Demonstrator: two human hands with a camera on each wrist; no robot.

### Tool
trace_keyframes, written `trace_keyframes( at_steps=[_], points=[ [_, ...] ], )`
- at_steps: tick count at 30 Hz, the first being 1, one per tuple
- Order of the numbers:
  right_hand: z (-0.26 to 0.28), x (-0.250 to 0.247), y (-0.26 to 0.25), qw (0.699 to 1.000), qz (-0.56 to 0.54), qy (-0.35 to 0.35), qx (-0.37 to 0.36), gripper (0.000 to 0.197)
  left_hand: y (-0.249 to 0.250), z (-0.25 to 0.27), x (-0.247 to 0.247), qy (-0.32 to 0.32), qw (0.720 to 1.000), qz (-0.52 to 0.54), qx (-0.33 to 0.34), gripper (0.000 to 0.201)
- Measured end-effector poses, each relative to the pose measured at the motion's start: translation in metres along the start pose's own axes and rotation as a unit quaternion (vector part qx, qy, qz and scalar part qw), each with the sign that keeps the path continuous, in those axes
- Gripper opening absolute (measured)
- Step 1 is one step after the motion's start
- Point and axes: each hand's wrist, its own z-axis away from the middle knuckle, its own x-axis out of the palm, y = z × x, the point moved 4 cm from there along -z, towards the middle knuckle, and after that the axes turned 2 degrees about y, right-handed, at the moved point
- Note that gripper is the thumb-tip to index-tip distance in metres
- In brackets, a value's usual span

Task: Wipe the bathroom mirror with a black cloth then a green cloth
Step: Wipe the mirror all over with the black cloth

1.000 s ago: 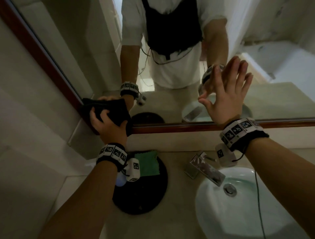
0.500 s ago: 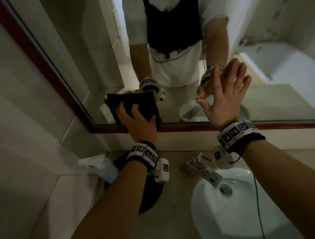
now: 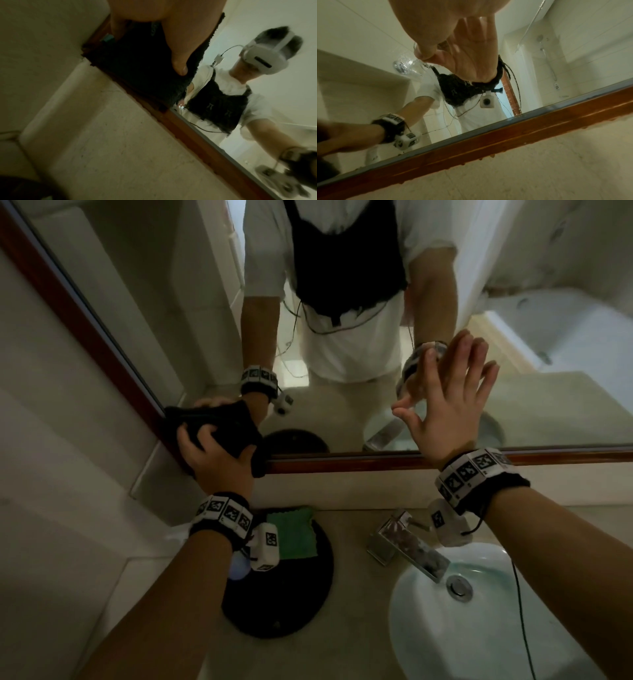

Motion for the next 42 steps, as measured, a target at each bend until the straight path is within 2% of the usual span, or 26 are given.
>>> trace_keyframes(
  at_steps=[5,12,17,20,25,30,33,42],
  points=[
    [0.001,-0.003,-0.002,1.0,-0.003,-0.005,0.004,0.097,0.019,-0.007,-0.011,-0.007,1.0,0.009,0.003,0.076],
    [0.0,-0.025,-0.005,1.0,-0.023,-0.006,0.006,0.089,0.06,-0.037,-0.041,-0.002,0.998,-0.004,0.055,0.081],
    [-0.029,-0.057,0.002,0.997,-0.058,0.05,-0.009,0.063,0.096,-0.058,-0.067,0.018,0.996,-0.005,0.084,0.079],
    [-0.068,-0.087,0.005,0.994,-0.079,0.071,-0.014,0.058,0.12,-0.07,-0.082,0.024,0.996,-0.006,0.082,0.079],
    [-0.131,-0.142,0.012,0.993,-0.042,0.111,-0.024,0.064,0.161,-0.094,-0.109,0.059,0.991,0.013,0.116,0.079],
    [-0.172,-0.167,0.019,0.997,-0.006,0.079,-0.015,0.085,0.208,-0.134,-0.147,0.073,0.988,0.019,0.132,0.075],
    [-0.179,-0.169,0.021,0.997,0.002,0.067,-0.025,0.094,0.225,-0.151,-0.165,0.078,0.988,0.018,0.132,0.077],
    [-0.181,-0.171,0.025,0.997,0.019,0.072,-0.029,0.095,0.258,-0.169,-0.187,0.075,0.99,0.04,0.112,0.08]
  ],
)
